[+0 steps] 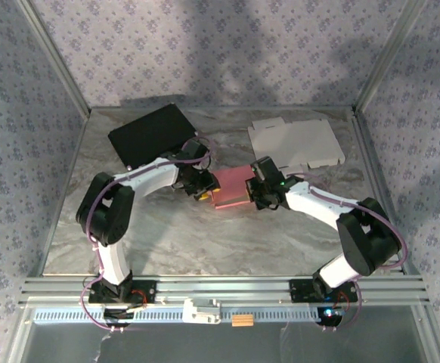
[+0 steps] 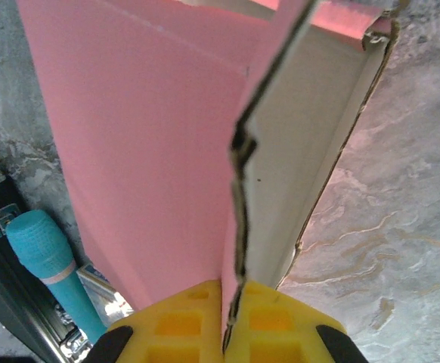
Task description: Fold the paper box
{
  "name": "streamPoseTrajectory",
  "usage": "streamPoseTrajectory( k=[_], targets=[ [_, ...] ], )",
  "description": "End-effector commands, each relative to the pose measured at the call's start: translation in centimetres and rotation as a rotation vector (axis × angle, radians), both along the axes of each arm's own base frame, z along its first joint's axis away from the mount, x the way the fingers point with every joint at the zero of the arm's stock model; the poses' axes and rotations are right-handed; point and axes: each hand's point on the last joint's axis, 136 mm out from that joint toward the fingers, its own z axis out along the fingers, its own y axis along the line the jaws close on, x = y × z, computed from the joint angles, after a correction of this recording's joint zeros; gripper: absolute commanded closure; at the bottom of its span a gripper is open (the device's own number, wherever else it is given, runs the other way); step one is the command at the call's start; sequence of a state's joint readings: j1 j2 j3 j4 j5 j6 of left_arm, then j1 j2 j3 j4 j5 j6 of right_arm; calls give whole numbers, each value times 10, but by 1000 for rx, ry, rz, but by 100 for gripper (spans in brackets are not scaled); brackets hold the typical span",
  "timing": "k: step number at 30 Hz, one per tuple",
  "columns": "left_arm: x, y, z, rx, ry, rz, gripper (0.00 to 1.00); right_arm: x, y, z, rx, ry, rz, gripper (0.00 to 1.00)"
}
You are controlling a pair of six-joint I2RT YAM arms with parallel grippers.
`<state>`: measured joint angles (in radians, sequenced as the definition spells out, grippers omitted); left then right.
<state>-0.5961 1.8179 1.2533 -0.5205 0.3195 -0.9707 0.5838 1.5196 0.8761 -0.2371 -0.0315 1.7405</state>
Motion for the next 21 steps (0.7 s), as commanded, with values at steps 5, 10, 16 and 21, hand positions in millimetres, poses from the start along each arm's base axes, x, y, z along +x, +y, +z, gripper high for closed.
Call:
streamPoseTrajectory(
  k=[5,10,16,21],
  targets=[
    [-4,11,26,-21,-45,-16,54,-29,-9,-27,-63,115,24,100],
    [-14,16,12,-5,-10,-28,55,-41,1,-28,-61,150,26,95],
    [-19,13,-3,-9,12,-55,58,-59,-6,-35,-87,220,15,65],
    [-23,17,-12,18,19,-71,60,-58,-18,-13,-115,199,69,46]
  ],
)
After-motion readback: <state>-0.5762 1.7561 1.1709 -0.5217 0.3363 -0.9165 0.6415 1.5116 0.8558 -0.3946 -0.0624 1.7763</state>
